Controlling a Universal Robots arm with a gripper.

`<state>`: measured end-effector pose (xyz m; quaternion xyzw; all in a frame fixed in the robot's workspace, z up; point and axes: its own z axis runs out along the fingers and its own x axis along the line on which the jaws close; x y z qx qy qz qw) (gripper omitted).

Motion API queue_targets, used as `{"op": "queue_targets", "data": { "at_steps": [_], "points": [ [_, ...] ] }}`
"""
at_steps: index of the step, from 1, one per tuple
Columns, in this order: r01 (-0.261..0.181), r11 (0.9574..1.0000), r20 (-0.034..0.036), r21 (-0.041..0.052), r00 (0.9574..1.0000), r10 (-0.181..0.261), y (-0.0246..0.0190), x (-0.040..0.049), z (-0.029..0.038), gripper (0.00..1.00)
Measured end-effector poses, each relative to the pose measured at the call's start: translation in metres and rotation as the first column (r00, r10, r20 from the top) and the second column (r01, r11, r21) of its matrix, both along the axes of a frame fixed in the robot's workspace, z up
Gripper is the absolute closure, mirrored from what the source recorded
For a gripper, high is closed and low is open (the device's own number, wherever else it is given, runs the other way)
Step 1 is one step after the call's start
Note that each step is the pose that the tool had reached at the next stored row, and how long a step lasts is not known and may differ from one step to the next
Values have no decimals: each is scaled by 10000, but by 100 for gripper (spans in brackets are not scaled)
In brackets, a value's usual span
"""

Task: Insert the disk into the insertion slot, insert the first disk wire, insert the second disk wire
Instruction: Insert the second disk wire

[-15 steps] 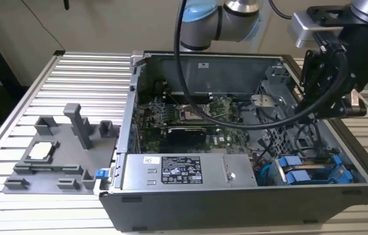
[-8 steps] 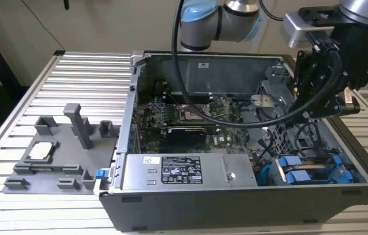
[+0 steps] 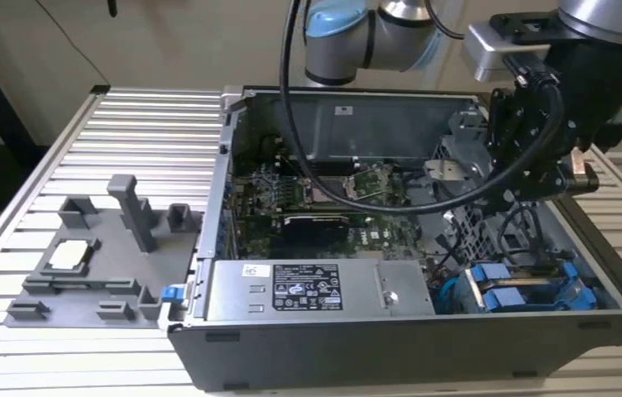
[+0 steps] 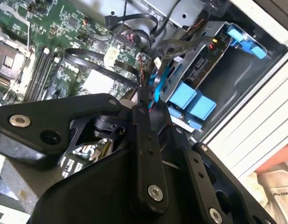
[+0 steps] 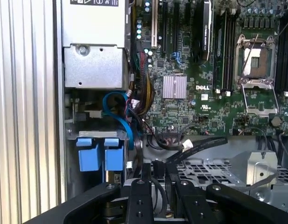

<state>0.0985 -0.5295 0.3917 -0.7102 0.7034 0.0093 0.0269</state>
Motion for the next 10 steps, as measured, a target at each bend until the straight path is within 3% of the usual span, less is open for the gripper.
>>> {"op": "queue_targets", "data": {
  "at_steps": [3,6,10],
  "points": [
    [-4,10000,12,-33,10000,4,6,-17,1,73],
    [-7,10000,89,-34,10000,7,11,-111,-2,73],
    [28,10000,100,-27,9999,-28,12,-182,-2,73]
  ]
}}
